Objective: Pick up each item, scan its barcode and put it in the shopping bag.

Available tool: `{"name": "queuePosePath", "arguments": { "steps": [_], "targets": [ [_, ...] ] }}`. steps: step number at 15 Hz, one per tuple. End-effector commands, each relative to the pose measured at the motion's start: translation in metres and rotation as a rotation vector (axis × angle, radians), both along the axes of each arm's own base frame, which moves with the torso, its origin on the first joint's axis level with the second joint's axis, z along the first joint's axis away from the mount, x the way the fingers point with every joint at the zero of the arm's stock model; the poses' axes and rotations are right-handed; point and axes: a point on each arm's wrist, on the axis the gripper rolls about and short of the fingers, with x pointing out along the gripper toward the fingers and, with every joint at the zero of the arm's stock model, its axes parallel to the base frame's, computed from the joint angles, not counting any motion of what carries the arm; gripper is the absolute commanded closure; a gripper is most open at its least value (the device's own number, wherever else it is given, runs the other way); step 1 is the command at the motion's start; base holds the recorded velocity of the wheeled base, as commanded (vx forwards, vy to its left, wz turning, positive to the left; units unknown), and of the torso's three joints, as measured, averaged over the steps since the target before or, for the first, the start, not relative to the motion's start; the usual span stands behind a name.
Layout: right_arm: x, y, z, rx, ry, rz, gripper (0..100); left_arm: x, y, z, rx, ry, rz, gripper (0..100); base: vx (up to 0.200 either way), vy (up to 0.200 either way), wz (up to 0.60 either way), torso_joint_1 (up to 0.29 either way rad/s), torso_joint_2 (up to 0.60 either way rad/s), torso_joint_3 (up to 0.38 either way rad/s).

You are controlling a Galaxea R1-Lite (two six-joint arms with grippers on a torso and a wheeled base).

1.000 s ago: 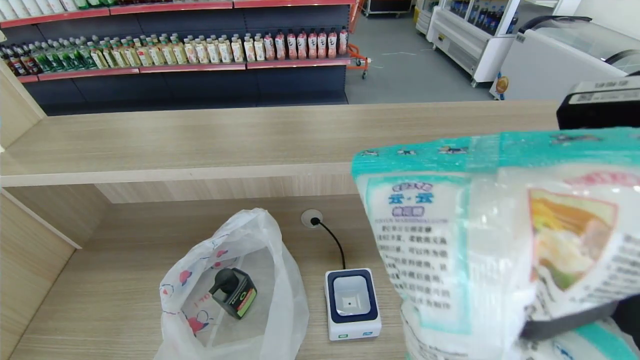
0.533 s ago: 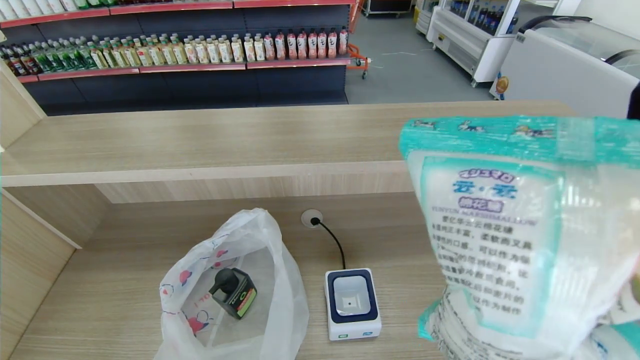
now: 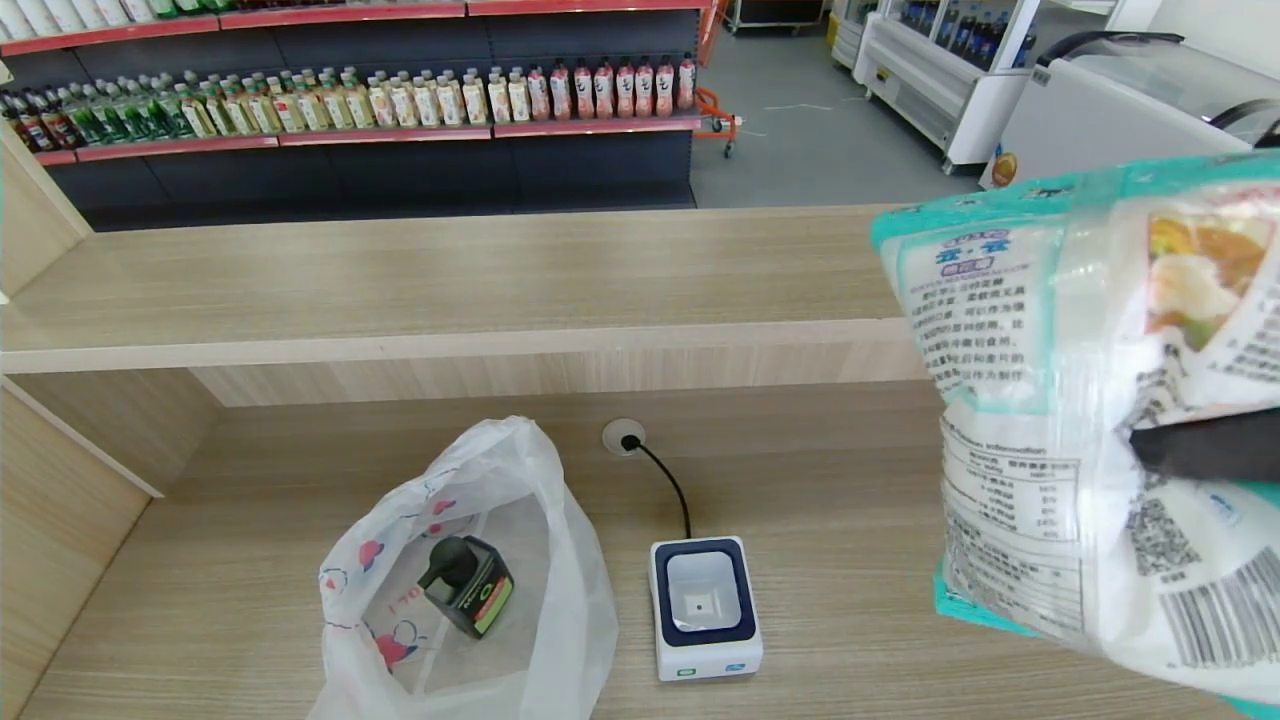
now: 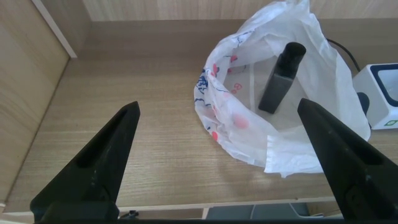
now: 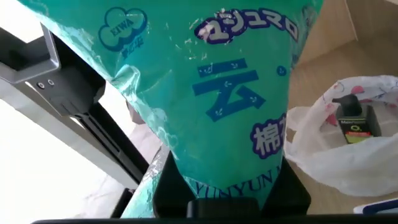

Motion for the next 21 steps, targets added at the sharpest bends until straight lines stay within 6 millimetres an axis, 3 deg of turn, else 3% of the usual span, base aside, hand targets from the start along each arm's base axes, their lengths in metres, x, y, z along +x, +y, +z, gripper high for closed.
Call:
{"name": "queuePosePath", "arguments": {
  "steps": [1,5,8,11,14,17,18,20,21],
  "targets": [
    [-0.005,-0.014,0.029,-0.006,0.039,-0.056,100,0.0,0.0,0.0,0.0,0.0,0.0,0,0.0,0.0,0.0,0.0,0.0,0.0],
    [0.001,-0.017,0.035,-0.02,0.093,-0.078,100,0.0,0.0,0.0,0.0,-0.002,0.0,0,0.0,0.0,0.0,0.0,0.0,0.0],
    [-0.008,-0.021,0.056,-0.053,0.32,-0.067,100,0.0,0.0,0.0,0.0,0.0,0.0,0,0.0,0.0,0.0,0.0,0.0,0.0],
    [-0.007,-0.027,0.06,-0.051,0.351,-0.097,100,0.0,0.0,0.0,0.0,0.0,0.0,0,0.0,0.0,0.0,0.0,0.0,0.0],
    [-0.008,-0.03,0.073,-0.071,0.641,-0.098,100,0.0,0.0,0.0,0.0,0.0,-0.001,0,0.0,0.0,0.0,0.0,0.0,0.0],
    [-0.011,-0.031,0.08,-0.051,0.523,-0.109,100,0.0,0.0,0.0,0.0,0.0,0.0,0,0.0,0.0,0.0,0.0,0.0,0.0],
    [-0.01,-0.031,0.082,-0.058,0.562,-0.106,100,0.0,0.0,0.0,0.0,0.0,0.0,0,0.0,0.0,0.0,0.0,0.0,0.0],
    [-0.006,-0.03,0.09,-0.068,0.824,-0.117,100,0.0,0.0,0.0,0.0,0.0,0.0,0,0.0,0.0,0.0,0.0,0.0,0.0],
    [-0.005,-0.03,0.09,-0.063,0.842,-0.126,100,0.0,0.0,0.0,0.0,-0.002,-0.001,0,0.0,0.0,0.0,0.0,0.0,0.0]
  ]
}}
